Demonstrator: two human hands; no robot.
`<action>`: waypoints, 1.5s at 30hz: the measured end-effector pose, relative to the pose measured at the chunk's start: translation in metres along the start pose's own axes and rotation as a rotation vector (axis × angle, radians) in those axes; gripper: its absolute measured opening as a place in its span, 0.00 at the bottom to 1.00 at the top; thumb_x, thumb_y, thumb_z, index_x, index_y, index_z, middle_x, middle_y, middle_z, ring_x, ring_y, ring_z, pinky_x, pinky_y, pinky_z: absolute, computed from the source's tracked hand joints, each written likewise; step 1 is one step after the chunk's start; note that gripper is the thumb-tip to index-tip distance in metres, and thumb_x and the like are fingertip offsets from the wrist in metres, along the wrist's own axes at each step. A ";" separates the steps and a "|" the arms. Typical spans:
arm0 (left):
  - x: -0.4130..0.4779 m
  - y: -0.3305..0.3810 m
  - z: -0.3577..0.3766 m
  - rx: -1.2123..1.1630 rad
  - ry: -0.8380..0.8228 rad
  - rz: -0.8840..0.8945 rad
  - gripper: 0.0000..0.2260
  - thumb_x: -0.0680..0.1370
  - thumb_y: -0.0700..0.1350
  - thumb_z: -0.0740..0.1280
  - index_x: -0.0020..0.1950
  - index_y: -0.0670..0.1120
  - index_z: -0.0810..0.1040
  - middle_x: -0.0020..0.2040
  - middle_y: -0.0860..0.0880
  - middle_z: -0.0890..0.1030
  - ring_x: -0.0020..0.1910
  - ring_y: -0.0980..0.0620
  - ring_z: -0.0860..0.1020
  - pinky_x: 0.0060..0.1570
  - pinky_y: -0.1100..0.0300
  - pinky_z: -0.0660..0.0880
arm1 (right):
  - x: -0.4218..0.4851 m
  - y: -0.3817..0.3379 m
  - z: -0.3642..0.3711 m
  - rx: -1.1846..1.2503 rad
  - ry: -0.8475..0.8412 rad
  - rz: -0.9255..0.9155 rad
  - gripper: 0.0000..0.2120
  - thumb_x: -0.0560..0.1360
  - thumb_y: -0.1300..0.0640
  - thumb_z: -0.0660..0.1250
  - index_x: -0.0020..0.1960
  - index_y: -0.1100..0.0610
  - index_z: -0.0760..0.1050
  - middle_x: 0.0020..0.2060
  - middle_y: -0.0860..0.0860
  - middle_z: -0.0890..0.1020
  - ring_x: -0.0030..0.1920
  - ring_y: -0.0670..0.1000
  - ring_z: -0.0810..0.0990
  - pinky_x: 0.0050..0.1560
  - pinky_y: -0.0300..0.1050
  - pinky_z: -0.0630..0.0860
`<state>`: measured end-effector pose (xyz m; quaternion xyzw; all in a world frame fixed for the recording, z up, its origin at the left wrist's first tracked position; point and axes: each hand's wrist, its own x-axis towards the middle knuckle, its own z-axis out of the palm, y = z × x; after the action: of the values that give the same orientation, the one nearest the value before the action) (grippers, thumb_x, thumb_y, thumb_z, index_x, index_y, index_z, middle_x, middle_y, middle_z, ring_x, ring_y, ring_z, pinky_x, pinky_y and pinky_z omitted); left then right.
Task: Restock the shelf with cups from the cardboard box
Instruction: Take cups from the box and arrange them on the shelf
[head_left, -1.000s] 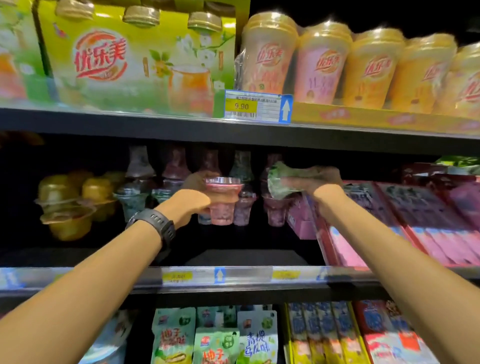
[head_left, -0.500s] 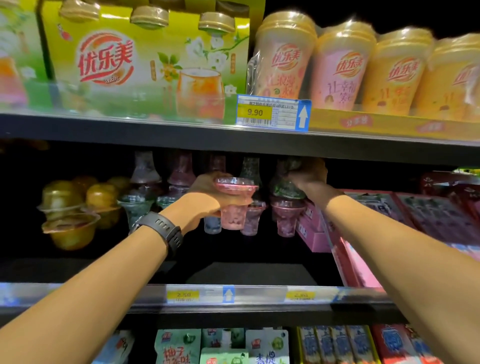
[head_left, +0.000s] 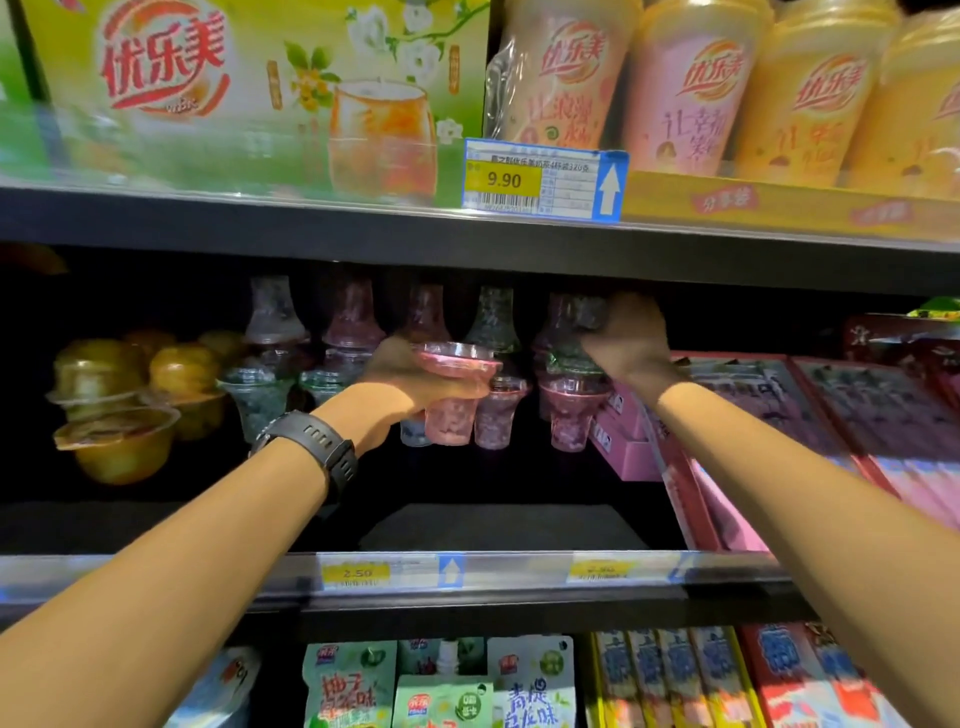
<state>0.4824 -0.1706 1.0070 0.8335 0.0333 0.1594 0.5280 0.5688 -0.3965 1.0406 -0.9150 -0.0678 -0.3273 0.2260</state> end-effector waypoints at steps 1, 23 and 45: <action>0.002 -0.001 0.000 -0.002 0.030 -0.010 0.25 0.59 0.50 0.83 0.53 0.43 0.84 0.49 0.48 0.85 0.49 0.50 0.83 0.52 0.55 0.81 | -0.008 0.006 -0.002 0.019 0.032 -0.001 0.22 0.71 0.52 0.71 0.58 0.66 0.76 0.57 0.63 0.79 0.59 0.63 0.76 0.60 0.50 0.72; 0.020 0.030 0.004 0.395 0.255 0.181 0.31 0.59 0.67 0.78 0.56 0.52 0.82 0.52 0.52 0.84 0.51 0.49 0.82 0.50 0.58 0.78 | -0.074 0.005 0.001 -0.256 -0.095 -0.285 0.33 0.72 0.44 0.70 0.70 0.58 0.66 0.70 0.55 0.63 0.70 0.57 0.63 0.65 0.53 0.68; 0.083 0.027 0.056 0.375 0.191 0.256 0.21 0.72 0.52 0.75 0.63 0.46 0.79 0.60 0.46 0.82 0.58 0.45 0.80 0.45 0.63 0.72 | 0.001 -0.016 0.012 0.435 0.009 0.262 0.44 0.73 0.63 0.68 0.77 0.65 0.42 0.76 0.61 0.53 0.76 0.60 0.55 0.73 0.45 0.54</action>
<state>0.5751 -0.2129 1.0284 0.8954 0.0060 0.2942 0.3341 0.5722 -0.3769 1.0384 -0.8444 -0.0163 -0.2768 0.4583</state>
